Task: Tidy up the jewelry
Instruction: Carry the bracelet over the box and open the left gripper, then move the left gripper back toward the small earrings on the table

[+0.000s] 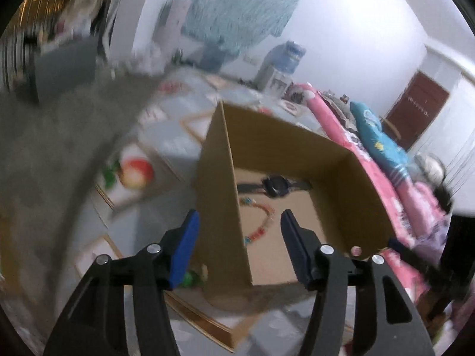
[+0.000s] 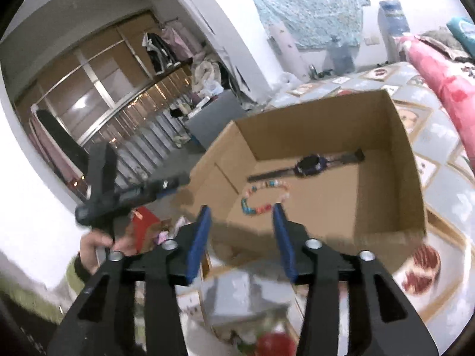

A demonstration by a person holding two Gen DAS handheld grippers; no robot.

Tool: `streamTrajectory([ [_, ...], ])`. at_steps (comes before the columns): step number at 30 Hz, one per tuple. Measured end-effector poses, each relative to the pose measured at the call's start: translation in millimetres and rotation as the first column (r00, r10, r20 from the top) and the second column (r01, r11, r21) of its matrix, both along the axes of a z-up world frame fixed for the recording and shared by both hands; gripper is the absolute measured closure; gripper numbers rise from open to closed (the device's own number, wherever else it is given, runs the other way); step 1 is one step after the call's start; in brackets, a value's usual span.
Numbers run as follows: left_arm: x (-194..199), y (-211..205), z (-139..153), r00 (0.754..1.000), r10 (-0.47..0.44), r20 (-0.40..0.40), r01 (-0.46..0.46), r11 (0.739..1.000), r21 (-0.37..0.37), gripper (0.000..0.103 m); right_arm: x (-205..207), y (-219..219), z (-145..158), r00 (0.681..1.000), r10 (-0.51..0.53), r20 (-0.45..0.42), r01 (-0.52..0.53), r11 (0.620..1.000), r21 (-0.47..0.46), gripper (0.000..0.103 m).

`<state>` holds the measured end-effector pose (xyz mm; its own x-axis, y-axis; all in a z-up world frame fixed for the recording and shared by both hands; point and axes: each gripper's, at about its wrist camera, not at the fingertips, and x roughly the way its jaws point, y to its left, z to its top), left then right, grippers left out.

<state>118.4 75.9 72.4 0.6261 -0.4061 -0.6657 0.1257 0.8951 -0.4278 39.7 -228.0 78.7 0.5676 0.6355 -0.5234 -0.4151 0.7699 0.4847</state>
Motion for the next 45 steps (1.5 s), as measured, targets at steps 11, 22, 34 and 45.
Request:
streamTrajectory([
  [11, 21, -20, -10, 0.994, -0.01, -0.11, 0.002, 0.998, -0.069, 0.037, 18, -5, -35, 0.991, -0.058, -0.122, 0.049, 0.996, -0.08, 0.056],
  [22, 47, -33, -8, 0.998, -0.038, -0.05, 0.038, 0.999, -0.004, 0.036, 23, -8, -47, 0.985, -0.088, -0.149, 0.084, 0.996, -0.036, 0.056],
  [34, -10, 15, -7, 0.992, 0.1, 0.074, -0.109, 0.986, 0.123, 0.028, 5, -3, -59, 0.98, -0.087, -0.181, 0.071, 0.993, -0.093, 0.055],
  [45, -41, 8, -9, 0.992, 0.059, 0.108, -0.079, 0.977, 0.197, 0.03, -1, 9, -55, 0.979, -0.085, -0.188, 0.062, 0.99, -0.123, 0.054],
])
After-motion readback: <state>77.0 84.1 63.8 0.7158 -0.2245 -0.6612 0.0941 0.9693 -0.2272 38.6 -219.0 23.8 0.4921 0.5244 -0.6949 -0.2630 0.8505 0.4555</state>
